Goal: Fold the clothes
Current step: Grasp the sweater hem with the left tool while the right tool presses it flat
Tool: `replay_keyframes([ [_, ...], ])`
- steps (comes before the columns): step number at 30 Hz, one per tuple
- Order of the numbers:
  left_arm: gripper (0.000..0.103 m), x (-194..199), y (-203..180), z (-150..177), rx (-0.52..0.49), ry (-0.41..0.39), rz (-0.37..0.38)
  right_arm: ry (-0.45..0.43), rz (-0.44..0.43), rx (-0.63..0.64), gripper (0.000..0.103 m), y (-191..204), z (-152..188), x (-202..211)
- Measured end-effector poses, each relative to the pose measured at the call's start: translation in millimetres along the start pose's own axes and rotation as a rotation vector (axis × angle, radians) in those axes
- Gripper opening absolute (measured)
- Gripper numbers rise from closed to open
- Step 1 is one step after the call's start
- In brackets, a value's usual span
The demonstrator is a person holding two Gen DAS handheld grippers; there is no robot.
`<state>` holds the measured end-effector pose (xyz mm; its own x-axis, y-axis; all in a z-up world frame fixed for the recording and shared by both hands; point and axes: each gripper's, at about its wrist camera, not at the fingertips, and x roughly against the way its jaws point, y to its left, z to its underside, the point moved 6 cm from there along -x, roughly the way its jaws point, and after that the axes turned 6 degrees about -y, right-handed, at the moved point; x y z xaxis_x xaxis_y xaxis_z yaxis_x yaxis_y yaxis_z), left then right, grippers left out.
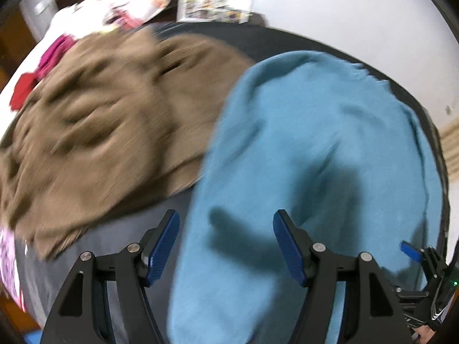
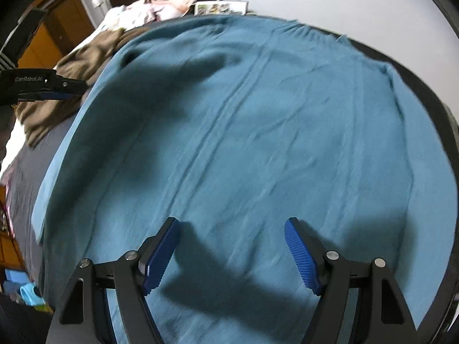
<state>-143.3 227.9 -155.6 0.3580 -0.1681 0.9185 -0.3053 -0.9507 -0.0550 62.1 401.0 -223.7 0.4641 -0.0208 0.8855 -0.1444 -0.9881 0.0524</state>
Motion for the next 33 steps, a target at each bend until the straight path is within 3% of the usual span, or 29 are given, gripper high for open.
replay_keyframes([
  [6, 0.072, 6.6, 44.6, 51.0, 0.032, -0.024, -0.059, -0.026, 0.027, 0.041, 0.081, 19.6, 30.6, 13.8],
  [13, 0.072, -9.4, 26.5, 85.7, -0.041, -0.005, -0.026, -0.078, 0.035, 0.067, 0.084, 29.8, 54.4, 25.8],
  [29, 0.079, -26.7, -22.8, 76.1, -0.183, -0.022, 0.085, -0.058, 0.089, 0.004, 0.090, 34.6, 47.8, 15.9],
  [32, 0.068, -24.6, -36.9, 80.6, -0.225, -0.032, 0.091, -0.061, 0.094, -0.002, 0.090, 34.9, 48.4, 16.7],
  [33, 0.056, -22.4, -41.9, 82.1, -0.233, -0.034, 0.107, -0.063, 0.096, -0.004, 0.090, 35.1, 48.7, 16.9],
])
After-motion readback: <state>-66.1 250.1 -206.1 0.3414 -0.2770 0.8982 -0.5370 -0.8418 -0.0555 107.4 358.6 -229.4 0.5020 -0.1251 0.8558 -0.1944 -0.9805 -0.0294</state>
